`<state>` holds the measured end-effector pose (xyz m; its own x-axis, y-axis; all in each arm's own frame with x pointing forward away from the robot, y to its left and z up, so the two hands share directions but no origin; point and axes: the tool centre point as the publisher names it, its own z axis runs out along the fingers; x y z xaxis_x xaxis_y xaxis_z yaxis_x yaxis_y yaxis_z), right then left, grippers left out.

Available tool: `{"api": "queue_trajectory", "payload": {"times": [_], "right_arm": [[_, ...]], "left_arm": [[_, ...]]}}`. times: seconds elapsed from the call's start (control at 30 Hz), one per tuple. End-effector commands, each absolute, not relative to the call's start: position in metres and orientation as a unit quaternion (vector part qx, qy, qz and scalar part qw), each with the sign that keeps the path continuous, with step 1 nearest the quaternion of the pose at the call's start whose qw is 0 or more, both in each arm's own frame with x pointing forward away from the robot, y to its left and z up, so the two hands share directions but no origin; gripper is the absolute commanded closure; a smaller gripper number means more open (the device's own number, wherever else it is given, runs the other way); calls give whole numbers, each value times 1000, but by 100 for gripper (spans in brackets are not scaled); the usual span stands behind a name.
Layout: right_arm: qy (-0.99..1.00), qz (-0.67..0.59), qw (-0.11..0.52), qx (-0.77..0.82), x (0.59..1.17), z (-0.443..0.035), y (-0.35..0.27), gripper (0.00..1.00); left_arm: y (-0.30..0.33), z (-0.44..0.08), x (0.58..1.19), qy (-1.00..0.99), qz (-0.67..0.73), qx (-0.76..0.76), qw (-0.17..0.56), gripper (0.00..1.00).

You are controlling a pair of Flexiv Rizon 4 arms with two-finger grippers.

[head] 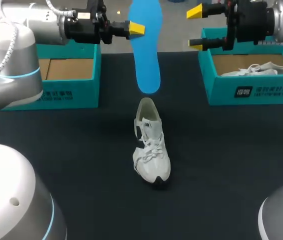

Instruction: Take the shoe out of the shoebox, open the shoe tongue, remove and reinsert the insole, then place the shoe into the shoebox

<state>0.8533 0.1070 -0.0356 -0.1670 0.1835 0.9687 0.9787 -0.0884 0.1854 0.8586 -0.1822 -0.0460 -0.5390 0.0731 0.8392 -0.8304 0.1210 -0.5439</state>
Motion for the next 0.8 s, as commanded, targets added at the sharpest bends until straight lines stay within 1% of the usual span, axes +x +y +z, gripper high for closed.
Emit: {"api": "queue_trajectory", "payload": {"times": [0.03, 0.27, 0.3, 0.43, 0.5, 0.53, 0.6, 0.67, 0.7, 0.8], "right_arm": [[-558, -521, 381, -522, 855, -36, 109, 0], [-558, -521, 381, -522, 855, -36, 109, 0], [-558, -521, 381, -522, 855, -36, 109, 0], [-558, -521, 381, -522, 855, -36, 109, 0], [-558, -521, 381, -522, 855, -36, 109, 0], [-558, -521, 381, -522, 855, -36, 109, 0], [-558, -521, 381, -522, 855, -36, 109, 0], [-558, -521, 381, -522, 855, -36, 109, 0], [-558, -521, 381, -522, 855, -36, 109, 0], [-558, -521, 381, -522, 855, -36, 109, 0]], "left_arm": [[-182, -43, 854, -661, 615, 271, 333, 100], [-182, -43, 854, -661, 615, 271, 333, 100], [-182, -44, 854, -683, 621, 238, 302, 100], [-179, -44, 859, -685, 682, 130, 222, 100], [-179, -40, 858, -670, 702, 100, 219, 100], [-179, -39, 858, -669, 711, 84, 201, 100], [-181, -41, 858, -706, 699, 5, 113, 100], [-182, -43, 858, -705, 704, -26, 77, 100], [-183, -45, 859, -698, 712, -79, -8, 100], [-183, -45, 859, -698, 712, -79, -8, 100]]}}
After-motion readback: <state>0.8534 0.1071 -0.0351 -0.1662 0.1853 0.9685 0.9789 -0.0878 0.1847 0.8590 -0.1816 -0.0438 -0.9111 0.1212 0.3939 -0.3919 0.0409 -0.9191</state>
